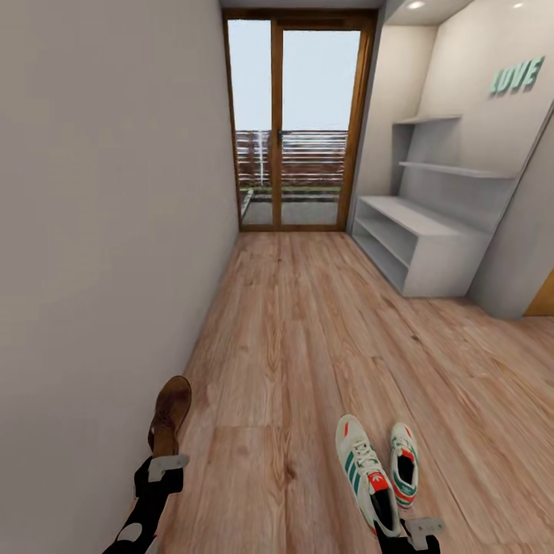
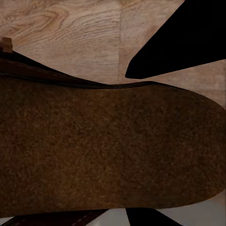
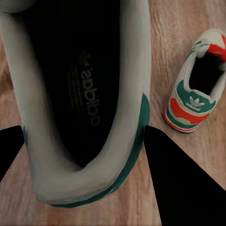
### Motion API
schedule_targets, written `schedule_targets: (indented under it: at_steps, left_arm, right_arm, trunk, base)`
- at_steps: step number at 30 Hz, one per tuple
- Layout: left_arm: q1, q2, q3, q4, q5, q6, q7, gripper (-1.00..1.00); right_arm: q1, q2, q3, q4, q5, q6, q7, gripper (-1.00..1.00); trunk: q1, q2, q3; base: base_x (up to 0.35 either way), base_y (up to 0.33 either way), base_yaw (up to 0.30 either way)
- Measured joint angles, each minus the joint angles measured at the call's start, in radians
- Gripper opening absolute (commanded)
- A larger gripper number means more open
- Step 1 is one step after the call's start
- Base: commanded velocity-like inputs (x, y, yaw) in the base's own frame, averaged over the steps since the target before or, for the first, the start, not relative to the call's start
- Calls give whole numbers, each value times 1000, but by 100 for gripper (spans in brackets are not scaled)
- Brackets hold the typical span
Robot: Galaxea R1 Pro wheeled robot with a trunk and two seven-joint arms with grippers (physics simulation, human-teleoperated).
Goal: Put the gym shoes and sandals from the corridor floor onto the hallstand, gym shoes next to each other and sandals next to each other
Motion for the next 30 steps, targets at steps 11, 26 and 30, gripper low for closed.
schedule_targets:
  at_steps: [11, 26, 30]
  left_arm:
    - [0, 0, 0, 0, 0, 0, -1, -100]
    - [0, 0, 0, 0, 0, -1, -2, -100]
    - [0, -1, 0, 0, 0, 0, -2, -100]
  right_arm:
    - [0, 0, 0, 0, 0, 0, 0, -100]
    - [0, 0, 1, 0, 0, 0, 0, -100]
    - [0, 0, 2, 0, 0, 0, 0, -100]
  trunk:
    - [0, 0, 0]
    - [0, 0, 0]
    - [0, 0, 0]
  base:
    - [340, 0, 0]
    - [302, 151, 0]
    - [320, 85, 0]
